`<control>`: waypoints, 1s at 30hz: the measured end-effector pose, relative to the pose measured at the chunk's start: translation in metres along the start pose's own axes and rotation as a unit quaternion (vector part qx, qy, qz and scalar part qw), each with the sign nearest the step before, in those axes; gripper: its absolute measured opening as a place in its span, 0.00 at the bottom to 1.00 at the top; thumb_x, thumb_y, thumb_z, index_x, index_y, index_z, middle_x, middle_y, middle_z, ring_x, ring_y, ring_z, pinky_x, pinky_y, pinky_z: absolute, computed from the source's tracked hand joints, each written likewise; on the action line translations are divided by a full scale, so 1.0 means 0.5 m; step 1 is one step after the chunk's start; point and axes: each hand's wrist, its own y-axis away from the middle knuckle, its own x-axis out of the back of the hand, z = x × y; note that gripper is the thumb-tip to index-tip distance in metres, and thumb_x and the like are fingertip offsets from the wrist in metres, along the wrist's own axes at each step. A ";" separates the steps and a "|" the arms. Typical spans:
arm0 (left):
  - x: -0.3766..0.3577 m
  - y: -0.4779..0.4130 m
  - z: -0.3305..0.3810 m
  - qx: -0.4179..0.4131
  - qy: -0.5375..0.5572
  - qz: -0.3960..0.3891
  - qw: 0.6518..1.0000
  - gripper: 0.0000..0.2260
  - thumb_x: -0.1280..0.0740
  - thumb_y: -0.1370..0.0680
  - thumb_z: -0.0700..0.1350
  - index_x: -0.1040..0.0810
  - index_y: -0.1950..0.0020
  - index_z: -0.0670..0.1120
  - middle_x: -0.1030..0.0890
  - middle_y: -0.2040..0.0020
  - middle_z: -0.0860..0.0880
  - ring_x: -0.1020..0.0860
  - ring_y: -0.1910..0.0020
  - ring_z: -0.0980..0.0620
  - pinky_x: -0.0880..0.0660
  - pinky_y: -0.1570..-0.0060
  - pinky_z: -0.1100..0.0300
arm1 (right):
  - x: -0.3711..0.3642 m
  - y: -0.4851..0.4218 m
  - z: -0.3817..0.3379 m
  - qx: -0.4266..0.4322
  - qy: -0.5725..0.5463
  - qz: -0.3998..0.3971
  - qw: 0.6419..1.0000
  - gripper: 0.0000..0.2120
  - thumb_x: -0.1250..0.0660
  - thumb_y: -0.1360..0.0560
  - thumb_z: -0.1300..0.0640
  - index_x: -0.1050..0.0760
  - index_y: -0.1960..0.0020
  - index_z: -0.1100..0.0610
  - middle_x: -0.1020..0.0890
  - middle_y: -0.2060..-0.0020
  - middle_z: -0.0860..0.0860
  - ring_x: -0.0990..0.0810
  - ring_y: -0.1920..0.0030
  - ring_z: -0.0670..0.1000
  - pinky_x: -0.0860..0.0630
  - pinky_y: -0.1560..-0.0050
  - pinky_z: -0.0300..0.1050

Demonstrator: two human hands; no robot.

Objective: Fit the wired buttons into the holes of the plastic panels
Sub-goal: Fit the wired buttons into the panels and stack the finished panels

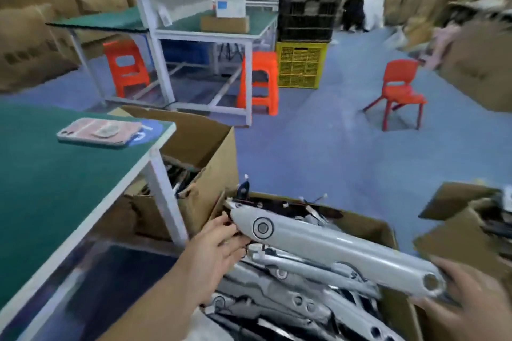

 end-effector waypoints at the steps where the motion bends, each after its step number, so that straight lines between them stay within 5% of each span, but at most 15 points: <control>1: -0.008 -0.016 -0.003 0.006 0.005 -0.005 1.000 0.18 0.40 0.19 0.39 0.34 0.29 0.44 0.17 0.49 0.44 0.19 0.50 0.44 0.25 0.52 0.51 | 0.017 0.008 -0.006 0.006 0.028 0.011 1.000 0.41 0.32 0.46 0.29 0.19 0.50 0.64 0.17 0.58 0.61 0.18 0.56 0.65 0.27 0.44 0.56; 3: -0.013 -0.040 0.003 0.012 -0.022 -0.019 0.999 0.13 0.41 0.19 0.38 0.31 0.35 0.46 0.17 0.52 0.47 0.20 0.48 0.47 0.27 0.48 0.52 | 0.017 -0.034 -0.054 0.019 0.070 0.019 0.997 0.35 0.23 0.44 0.38 0.20 0.47 0.62 0.17 0.53 0.61 0.20 0.50 0.64 0.28 0.46 0.63; 5: -0.016 -0.056 0.020 0.019 -0.088 -0.014 0.996 0.09 0.41 0.19 0.38 0.31 0.42 0.50 0.20 0.49 0.48 0.25 0.41 0.47 0.32 0.43 0.55 | 0.002 -0.055 -0.069 -0.047 0.100 -0.022 0.994 0.37 0.22 0.40 0.40 0.26 0.36 0.52 0.24 0.38 0.56 0.31 0.35 0.60 0.38 0.35 0.63; 7: -0.002 -0.070 0.040 -0.005 -0.166 0.007 0.986 0.12 0.40 0.20 0.39 0.33 0.38 0.49 0.25 0.45 0.46 0.29 0.38 0.47 0.34 0.42 0.56 | -0.018 -0.070 -0.094 -0.079 0.124 -0.025 0.989 0.40 0.27 0.38 0.34 0.37 0.29 0.41 0.39 0.27 0.49 0.49 0.26 0.52 0.50 0.30 0.63; 9: 0.015 -0.055 0.068 -0.048 -0.223 0.028 0.973 0.24 0.35 0.22 0.40 0.38 0.29 0.48 0.26 0.40 0.44 0.29 0.38 0.46 0.34 0.40 0.56 | -0.035 -0.092 -0.126 -0.080 0.110 -0.006 0.991 0.40 0.29 0.37 0.33 0.39 0.29 0.40 0.44 0.26 0.47 0.55 0.26 0.49 0.53 0.30 0.64; 11: 0.043 -0.021 0.097 -0.071 -0.221 0.031 0.972 0.27 0.31 0.27 0.41 0.35 0.30 0.48 0.26 0.39 0.43 0.28 0.37 0.45 0.35 0.35 0.54 | -0.046 -0.096 -0.167 -0.058 0.096 0.012 0.994 0.38 0.28 0.37 0.35 0.35 0.30 0.41 0.42 0.26 0.48 0.53 0.27 0.50 0.52 0.30 0.63; 13: 0.083 0.035 0.120 -0.091 -0.224 0.017 0.970 0.20 0.30 0.28 0.40 0.28 0.37 0.46 0.22 0.39 0.44 0.25 0.38 0.46 0.32 0.35 0.52 | -0.057 -0.090 -0.209 -0.027 0.089 0.008 0.996 0.35 0.26 0.36 0.38 0.31 0.32 0.44 0.39 0.27 0.49 0.50 0.27 0.53 0.52 0.30 0.61; 18: 0.245 0.239 0.158 -0.178 -0.219 -0.002 0.959 0.18 0.27 0.35 0.45 0.18 0.45 0.49 0.17 0.45 0.45 0.18 0.44 0.48 0.21 0.51 0.64 | -0.096 -0.068 -0.374 0.118 0.027 0.052 0.991 0.25 0.20 0.38 0.51 0.20 0.43 0.55 0.28 0.35 0.57 0.34 0.33 0.63 0.43 0.32 0.62; 24: 0.461 0.530 0.224 -0.341 -0.191 0.234 0.890 0.12 0.31 0.31 0.40 0.16 0.50 0.49 0.16 0.50 0.41 0.17 0.49 0.43 0.20 0.55 0.61 | -0.130 -0.031 -0.709 0.338 -0.156 0.038 0.927 0.23 0.37 0.35 0.42 0.20 0.46 0.54 0.26 0.39 0.60 0.30 0.40 0.67 0.41 0.36 0.57; 27: 0.566 0.666 0.216 -0.362 -0.203 0.395 0.820 0.12 0.36 0.24 0.40 0.16 0.52 0.55 0.15 0.53 0.47 0.17 0.51 0.49 0.20 0.54 0.61 | -0.148 0.004 -0.902 0.452 -0.218 0.024 0.864 0.23 0.38 0.34 0.43 0.20 0.47 0.56 0.25 0.40 0.60 0.28 0.43 0.65 0.38 0.38 0.54; 30: 0.659 0.779 0.185 -0.298 -0.265 0.561 0.726 0.14 0.37 0.21 0.40 0.19 0.54 0.59 0.15 0.54 0.55 0.19 0.50 0.55 0.24 0.47 0.53 | -0.181 0.076 -1.097 0.537 -0.259 -0.004 0.803 0.21 0.38 0.33 0.44 0.22 0.45 0.53 0.25 0.41 0.56 0.28 0.43 0.63 0.39 0.37 0.54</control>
